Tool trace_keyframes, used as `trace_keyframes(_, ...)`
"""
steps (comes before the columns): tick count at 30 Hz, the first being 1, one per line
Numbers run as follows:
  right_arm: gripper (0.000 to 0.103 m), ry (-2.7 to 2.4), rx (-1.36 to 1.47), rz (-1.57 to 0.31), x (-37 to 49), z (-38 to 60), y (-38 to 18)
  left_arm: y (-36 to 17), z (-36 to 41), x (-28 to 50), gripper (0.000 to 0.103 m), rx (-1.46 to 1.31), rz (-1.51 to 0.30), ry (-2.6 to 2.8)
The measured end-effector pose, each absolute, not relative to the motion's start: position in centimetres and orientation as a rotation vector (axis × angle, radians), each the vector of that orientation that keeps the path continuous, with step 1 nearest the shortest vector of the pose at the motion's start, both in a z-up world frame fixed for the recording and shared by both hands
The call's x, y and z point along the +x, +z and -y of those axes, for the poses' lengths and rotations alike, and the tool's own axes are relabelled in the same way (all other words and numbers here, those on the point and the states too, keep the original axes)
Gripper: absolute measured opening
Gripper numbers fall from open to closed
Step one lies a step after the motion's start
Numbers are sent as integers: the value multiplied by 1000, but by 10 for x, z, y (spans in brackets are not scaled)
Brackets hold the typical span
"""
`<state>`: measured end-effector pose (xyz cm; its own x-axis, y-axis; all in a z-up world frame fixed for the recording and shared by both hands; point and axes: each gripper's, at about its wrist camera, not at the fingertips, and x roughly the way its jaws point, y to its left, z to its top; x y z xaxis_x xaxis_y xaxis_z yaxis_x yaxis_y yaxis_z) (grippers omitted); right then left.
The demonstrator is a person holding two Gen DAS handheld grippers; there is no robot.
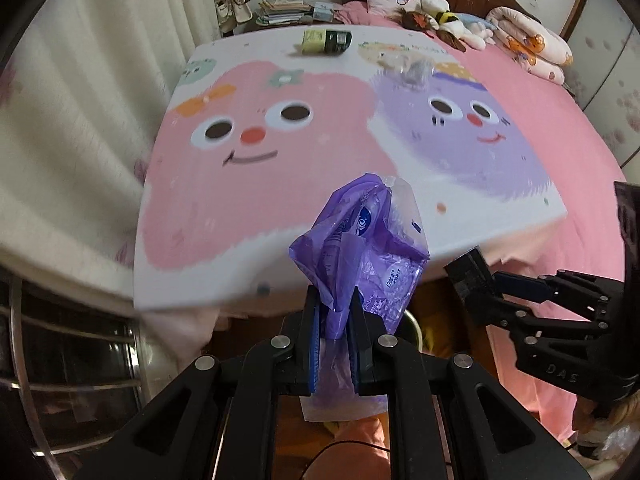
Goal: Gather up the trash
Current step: 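Carry the TALON packet and purple bag down over the bin with both tools, then open both tools to drop the packet and purple bag into the bin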
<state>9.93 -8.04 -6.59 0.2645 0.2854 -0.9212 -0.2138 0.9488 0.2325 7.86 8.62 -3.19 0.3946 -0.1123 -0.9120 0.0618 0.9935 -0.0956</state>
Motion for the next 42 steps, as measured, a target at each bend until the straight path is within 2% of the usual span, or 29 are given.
trace_keyframes(8, 36, 374, -7, -1338, 64, 63, -98, -62, -85, 44, 11, -89, -1199, -85)
trace_keyframes(14, 36, 387, 9, -1386, 57, 78, -136, -112, -68, 41, 11, -148, -1275, -41)
trace_keyframes(24, 36, 368, 40, -1482, 51, 117, -251, -229, -26, 42, 11, -221, -1345, -11)
trace_keyframes(34, 36, 350, 80, -1486, 52, 125, -369, -378, -17, 52, 11, -281, -1424, 9)
trace_keyframes(42, 37, 269, 148, -1486, 61, 142, -436, -452, 2, 66, 12, -289, -1455, -30)
